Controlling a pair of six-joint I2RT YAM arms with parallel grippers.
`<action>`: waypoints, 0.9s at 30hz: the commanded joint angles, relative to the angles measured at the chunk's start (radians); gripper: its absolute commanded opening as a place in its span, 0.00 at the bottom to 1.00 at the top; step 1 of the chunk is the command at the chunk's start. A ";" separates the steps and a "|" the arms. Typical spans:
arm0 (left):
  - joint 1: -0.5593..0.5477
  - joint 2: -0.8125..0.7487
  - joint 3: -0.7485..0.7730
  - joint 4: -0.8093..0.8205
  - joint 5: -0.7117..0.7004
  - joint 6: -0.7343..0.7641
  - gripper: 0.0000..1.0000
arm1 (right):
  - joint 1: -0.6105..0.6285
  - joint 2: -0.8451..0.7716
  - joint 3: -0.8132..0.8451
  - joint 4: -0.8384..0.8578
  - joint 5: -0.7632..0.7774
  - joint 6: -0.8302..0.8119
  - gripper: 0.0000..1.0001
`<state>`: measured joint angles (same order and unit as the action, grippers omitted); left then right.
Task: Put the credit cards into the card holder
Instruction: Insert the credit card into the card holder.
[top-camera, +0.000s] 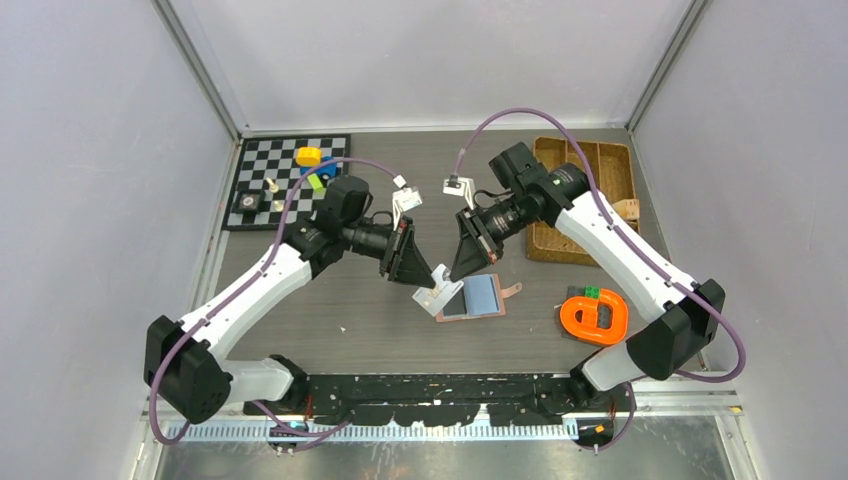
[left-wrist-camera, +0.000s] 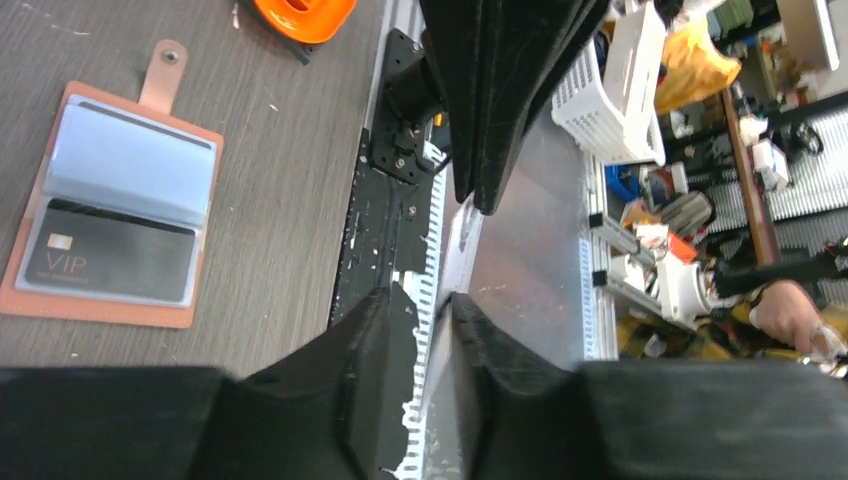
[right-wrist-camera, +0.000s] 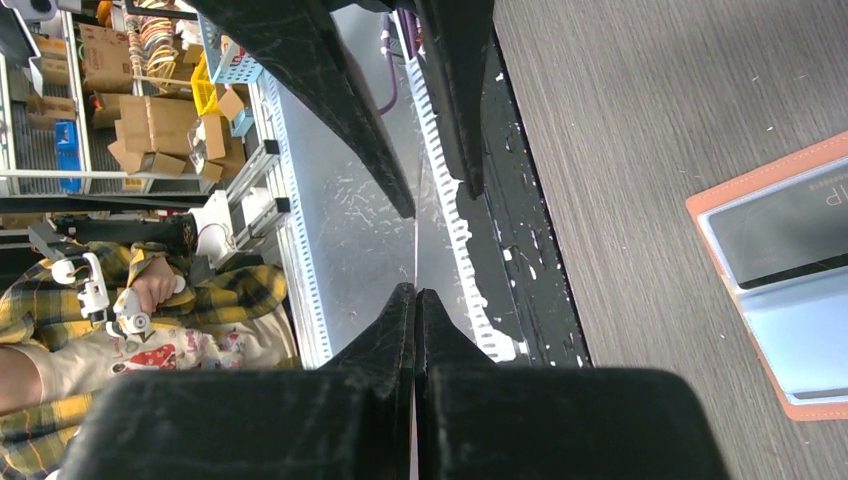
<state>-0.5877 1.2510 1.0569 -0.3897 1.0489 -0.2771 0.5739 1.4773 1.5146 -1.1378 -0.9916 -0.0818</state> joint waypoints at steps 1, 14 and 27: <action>-0.027 0.011 -0.011 0.104 0.087 -0.053 0.19 | 0.008 -0.025 0.031 -0.011 -0.012 -0.013 0.01; -0.043 0.008 -0.169 0.225 -0.357 -0.334 0.00 | -0.132 -0.200 -0.187 0.236 0.527 0.385 0.68; -0.197 0.308 -0.369 0.777 -0.612 -0.806 0.00 | -0.320 -0.221 -0.593 0.392 0.763 0.539 0.68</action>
<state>-0.7490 1.5127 0.6704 0.1719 0.5186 -0.9630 0.2615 1.2419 0.9546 -0.8490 -0.3180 0.4072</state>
